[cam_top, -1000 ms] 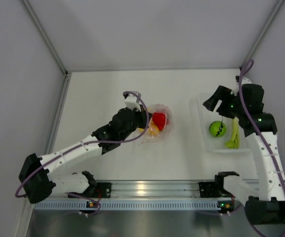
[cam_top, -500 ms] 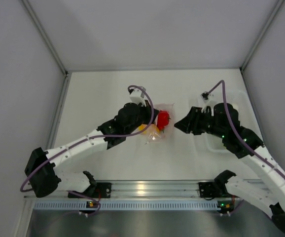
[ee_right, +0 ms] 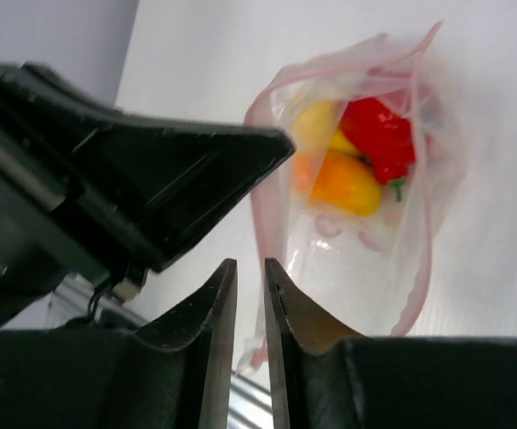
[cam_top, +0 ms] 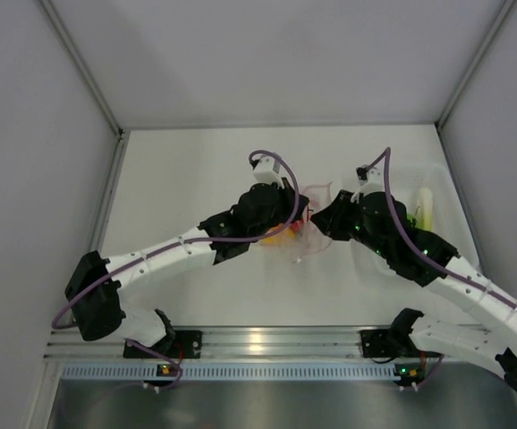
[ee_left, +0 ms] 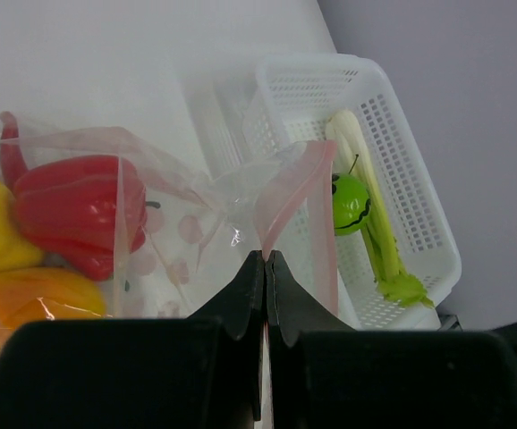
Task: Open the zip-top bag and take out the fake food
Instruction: Pick up the fake vegetable from the zipper food storage bag.
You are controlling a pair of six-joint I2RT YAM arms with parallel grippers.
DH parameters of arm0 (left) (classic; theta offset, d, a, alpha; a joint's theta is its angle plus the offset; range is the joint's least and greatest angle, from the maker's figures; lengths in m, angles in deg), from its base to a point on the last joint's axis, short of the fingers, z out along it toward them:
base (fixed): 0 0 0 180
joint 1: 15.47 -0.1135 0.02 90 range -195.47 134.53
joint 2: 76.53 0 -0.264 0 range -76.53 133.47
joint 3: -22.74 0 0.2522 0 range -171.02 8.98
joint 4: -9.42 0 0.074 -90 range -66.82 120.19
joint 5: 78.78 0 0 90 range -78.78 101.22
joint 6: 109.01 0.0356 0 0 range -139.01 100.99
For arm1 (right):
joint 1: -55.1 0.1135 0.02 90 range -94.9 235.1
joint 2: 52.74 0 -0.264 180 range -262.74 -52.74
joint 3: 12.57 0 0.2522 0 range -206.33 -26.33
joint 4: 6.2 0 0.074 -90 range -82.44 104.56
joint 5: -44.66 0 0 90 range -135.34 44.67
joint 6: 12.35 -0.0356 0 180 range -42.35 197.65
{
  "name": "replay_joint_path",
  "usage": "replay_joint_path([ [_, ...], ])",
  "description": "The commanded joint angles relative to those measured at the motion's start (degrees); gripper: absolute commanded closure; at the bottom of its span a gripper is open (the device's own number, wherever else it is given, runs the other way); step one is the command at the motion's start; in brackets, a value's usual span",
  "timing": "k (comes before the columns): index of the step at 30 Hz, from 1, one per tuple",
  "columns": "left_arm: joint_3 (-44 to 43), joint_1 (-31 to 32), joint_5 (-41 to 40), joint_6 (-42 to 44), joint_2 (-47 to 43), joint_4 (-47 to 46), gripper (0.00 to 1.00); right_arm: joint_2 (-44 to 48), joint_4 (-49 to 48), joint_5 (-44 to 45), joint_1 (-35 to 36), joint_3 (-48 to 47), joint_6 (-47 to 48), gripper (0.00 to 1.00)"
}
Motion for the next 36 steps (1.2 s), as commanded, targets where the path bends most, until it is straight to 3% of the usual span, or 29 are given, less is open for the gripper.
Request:
replay_joint_path([
  [1,-3.24,2.32,-4.69,-3.92,0.62,-2.49,1.0,-1.81,2.67,12.63,0.53,-5.22,1.74,0.81],
  [12,-4.12,4.7,-11.73,-13.15,-1.05,-4.51,1.0,-10.95,4.26,4.9,-7.83,-10.32,5.09,0.83],
  [26,-13.09,5.05,-6.46,-19.83,4.4,-6.79,1.0,-16.4,10.49,-5.47,-12.3,-14.18,13.44,0.83],
  [31,-7.92,5.05,-8.38,-20.1,0.81,-7.23,1.0,-18.87,18.66,-4.42,-16.61,-17.0,20.82,0.84],
  [36,0.53,4.52,-10.76,-20.63,-2.1,-8.2,1.0,-22.29,19.91,-3.45,-17.49,-16.12,23.82,0.84],
])
